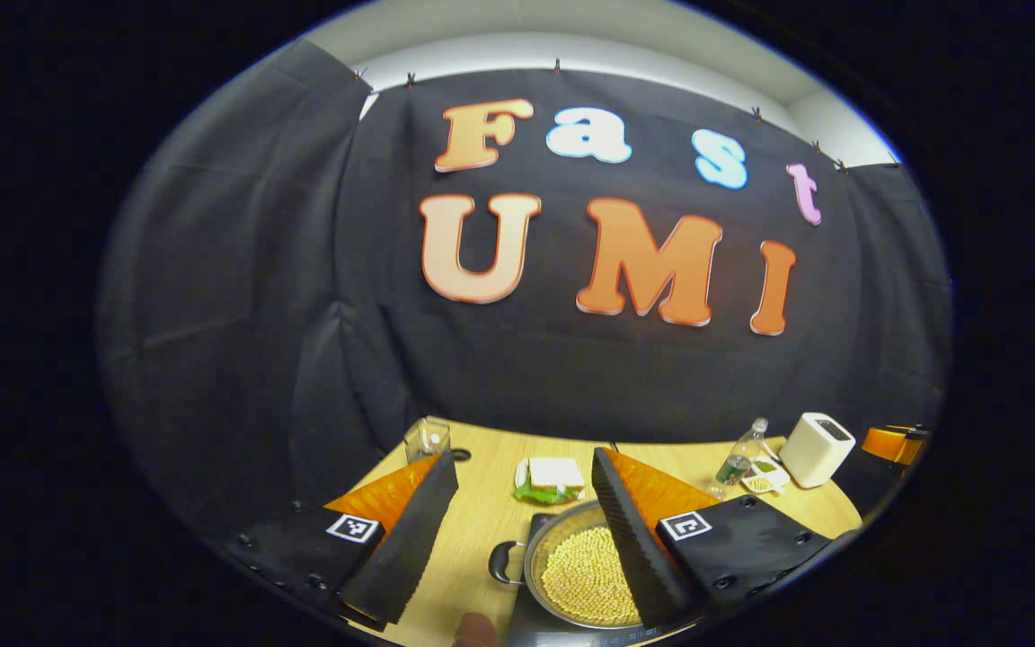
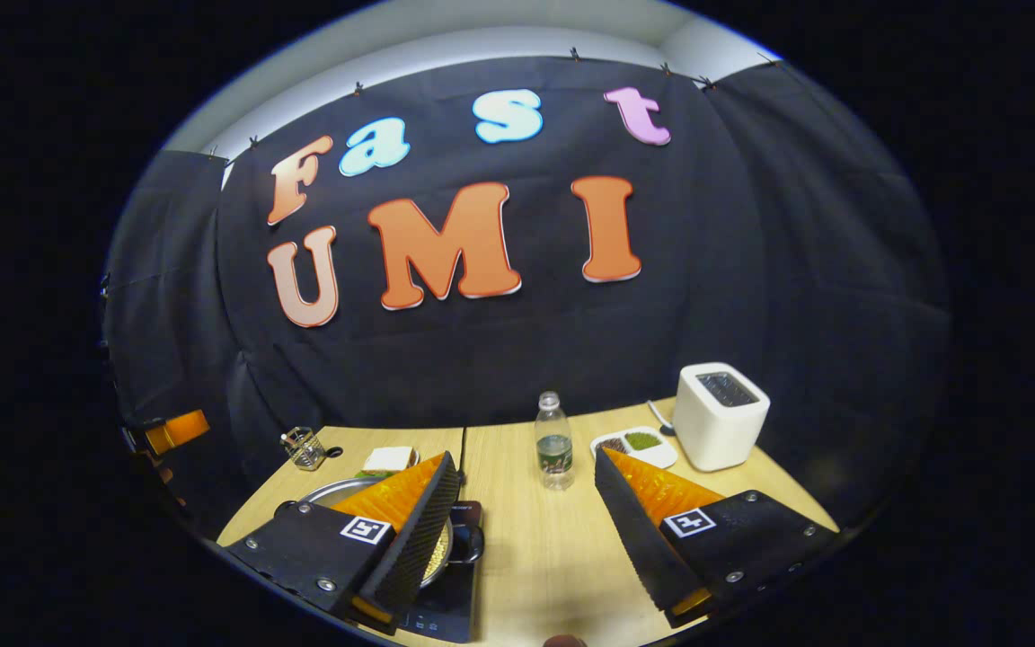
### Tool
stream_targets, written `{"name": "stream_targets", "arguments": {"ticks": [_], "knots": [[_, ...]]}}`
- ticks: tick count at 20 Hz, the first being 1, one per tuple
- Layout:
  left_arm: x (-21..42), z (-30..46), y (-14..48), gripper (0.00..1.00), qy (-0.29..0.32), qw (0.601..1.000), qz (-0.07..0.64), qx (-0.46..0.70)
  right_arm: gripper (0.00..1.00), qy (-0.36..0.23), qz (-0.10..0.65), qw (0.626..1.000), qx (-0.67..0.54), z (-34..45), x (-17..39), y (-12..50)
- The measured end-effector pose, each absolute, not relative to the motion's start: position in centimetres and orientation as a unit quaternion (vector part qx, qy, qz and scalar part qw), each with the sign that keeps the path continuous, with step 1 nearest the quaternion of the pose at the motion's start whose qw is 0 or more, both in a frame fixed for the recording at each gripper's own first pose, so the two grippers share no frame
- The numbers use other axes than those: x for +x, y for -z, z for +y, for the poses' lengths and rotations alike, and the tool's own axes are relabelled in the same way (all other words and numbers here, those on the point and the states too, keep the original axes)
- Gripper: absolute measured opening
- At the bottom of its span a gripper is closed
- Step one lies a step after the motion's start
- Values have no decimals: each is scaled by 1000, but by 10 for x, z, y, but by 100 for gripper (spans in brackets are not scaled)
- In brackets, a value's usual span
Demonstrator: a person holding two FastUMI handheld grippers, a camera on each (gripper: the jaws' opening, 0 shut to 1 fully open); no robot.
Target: First push the handle of the pot to place it horizontally, then grasp the pot with both hands and set it on the induction cooktop.
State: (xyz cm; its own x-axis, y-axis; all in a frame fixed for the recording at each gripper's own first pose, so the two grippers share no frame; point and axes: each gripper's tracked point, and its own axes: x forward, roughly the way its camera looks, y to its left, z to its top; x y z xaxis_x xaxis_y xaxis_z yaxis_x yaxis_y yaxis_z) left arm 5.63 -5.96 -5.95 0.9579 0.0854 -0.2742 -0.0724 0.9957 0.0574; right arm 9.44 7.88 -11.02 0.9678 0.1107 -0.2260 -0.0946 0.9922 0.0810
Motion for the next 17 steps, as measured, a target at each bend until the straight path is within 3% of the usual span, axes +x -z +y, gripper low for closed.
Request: {"name": "stream_targets", "arguments": {"ticks": [6, 9, 12, 17], "knots": [[17, -65, -43, 99, -53, 997, 47, -6, 95, -46, 28, 998, -25, 36, 37, 38], [-11, -83, -84, 98, -22, 999, 26, -22, 95, -53, 8, 998, -38, 24, 16, 19], [-35, -109, -108, 99, 22, 999, 16, -30, 94, -48, -20, 998, -33, 8, -1, -4], [-54, -115, -132, 99, 14, 1000, -3, -11, 94, -52, -38, 998, -24, -7, -15, -17]]}}
